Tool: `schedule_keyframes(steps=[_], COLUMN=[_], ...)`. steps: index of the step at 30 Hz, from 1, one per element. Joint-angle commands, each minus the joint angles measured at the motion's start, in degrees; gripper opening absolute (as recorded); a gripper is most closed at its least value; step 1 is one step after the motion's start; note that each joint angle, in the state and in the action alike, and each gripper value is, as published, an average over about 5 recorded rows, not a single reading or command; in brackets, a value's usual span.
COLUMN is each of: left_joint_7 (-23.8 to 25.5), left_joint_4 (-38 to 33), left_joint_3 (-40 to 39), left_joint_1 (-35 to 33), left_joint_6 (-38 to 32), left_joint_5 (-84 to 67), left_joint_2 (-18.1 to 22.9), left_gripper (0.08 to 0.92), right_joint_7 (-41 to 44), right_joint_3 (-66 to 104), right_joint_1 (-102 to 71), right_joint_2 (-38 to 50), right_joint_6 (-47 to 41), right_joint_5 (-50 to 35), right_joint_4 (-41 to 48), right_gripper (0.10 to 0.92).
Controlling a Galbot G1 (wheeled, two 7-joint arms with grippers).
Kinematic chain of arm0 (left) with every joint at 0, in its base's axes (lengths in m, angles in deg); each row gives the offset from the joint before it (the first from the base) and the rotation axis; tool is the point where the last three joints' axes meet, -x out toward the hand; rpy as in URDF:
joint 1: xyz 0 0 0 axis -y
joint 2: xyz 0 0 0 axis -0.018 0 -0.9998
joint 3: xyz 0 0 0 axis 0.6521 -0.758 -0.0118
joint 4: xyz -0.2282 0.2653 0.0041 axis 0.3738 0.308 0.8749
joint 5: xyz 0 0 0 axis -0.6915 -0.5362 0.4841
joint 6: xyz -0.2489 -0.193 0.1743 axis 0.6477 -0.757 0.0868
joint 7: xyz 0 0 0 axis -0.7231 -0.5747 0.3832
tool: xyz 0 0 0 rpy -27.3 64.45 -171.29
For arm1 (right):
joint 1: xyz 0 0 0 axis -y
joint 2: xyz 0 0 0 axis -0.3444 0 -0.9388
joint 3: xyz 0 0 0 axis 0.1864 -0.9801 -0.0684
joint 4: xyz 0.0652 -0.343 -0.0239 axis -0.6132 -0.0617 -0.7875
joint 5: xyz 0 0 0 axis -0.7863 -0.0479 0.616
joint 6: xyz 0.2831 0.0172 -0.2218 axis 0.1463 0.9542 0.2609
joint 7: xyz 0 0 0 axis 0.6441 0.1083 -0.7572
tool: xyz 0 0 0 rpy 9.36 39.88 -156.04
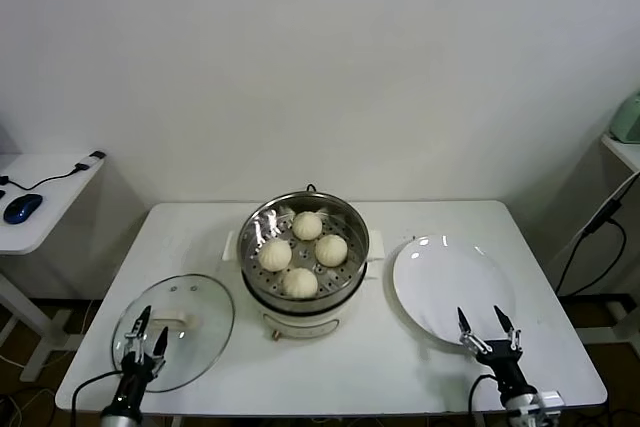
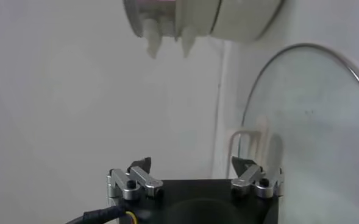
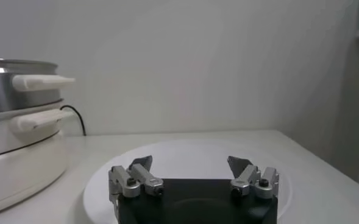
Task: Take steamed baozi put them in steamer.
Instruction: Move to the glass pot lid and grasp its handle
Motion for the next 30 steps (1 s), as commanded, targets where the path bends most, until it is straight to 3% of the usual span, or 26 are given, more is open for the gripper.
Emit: schedule_keyframes(steps=[1,14,30], left_joint_7=[1.4,1.3,-0.9], left_joint_4=[2.5,4.7,11.4], left_joint_3=[0.1,-0.7,-1.3], left_joint_1=[3.0,6.7,8.3], left_joint_6=[1.1,5.4,3.7], left_joint_5=[3.4,4.2,6.5], left_joint_2=[-0.5,-0.1,-0.4], left_gripper=[0.823,0.807,0.368], right_joint_7=[-0.2,-0.3,-0.6], right_joint_3=[0.6,0.8,0.6], right_joint_1=[-1.1,-1.7,-1.7], right_joint_2=[-0.6,-1.3,-1.3], right_joint_6=[0.4,0.6,-0.1], right_joint_5=[0.2,1.2,1.8], right_joint_4=[-1.2,-1.5,-3.1], right_gripper=[0.823,0.823,0.823])
